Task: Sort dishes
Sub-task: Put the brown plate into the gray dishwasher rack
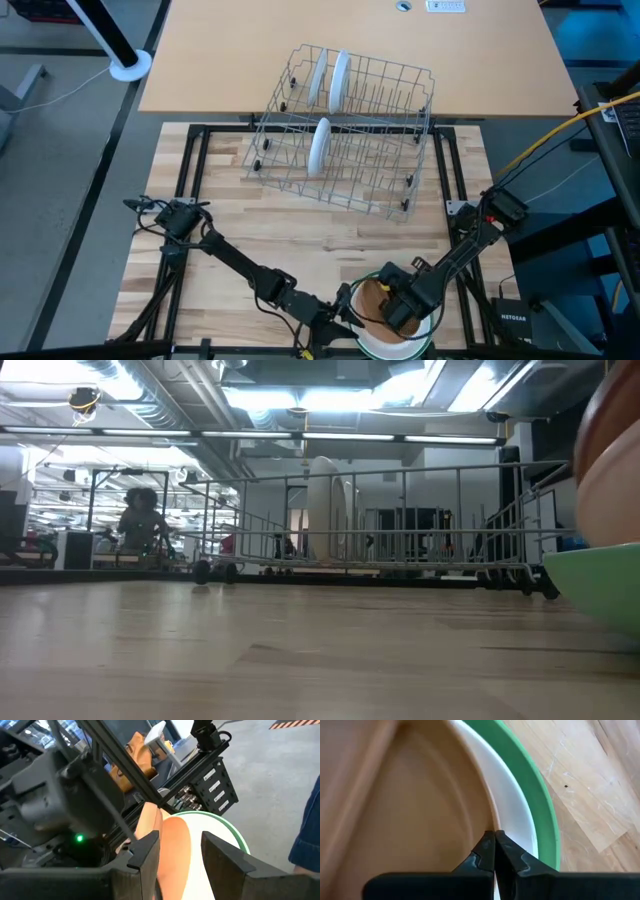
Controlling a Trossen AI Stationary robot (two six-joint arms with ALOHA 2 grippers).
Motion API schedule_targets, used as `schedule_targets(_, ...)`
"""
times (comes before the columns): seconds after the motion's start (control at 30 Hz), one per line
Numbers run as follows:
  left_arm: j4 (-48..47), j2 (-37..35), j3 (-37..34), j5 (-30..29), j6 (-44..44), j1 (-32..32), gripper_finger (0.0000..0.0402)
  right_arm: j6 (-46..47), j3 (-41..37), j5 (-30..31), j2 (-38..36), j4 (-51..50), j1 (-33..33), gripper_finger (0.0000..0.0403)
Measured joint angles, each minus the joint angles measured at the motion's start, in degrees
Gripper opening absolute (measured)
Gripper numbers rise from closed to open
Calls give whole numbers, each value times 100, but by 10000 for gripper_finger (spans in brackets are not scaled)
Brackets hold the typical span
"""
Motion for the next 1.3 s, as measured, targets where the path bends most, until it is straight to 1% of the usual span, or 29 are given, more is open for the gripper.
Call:
schedule_targets(0.2,86,0,0,0,42,2,136,44,0,-242,0,-1,-151,1)
schedule_targets(0.37,143,0,0,0,-53,4,136,51,0,-246,0,11,-149,1)
schedule_targets(0.53,447,0,0,200,-18,11,136,53,-4,-264,0,69,-151,1)
schedule_targets(0.67,700,0,2,199,27,34,136,53,-4,-285,0,83,-151,1)
schedule_targets(0.8,603,7,115,167,72,50,136,53,-6,-321,0,95,-153,1)
schedule_targets(0.9,615,7,258,21,112,50,137,53,-7,-355,0,101,-153,1)
schedule_targets(1.07,-92,7,587,-34,118,48,150,66,-7,-412,0,137,-153,1)
schedule_targets(1.17,-459,7,608,-37,118,34,156,185,-7,-491,0,135,-153,1)
schedule_targets(1.3,-949,7,608,54,180,-13,152,197,-7,-532,0,135,-153,1)
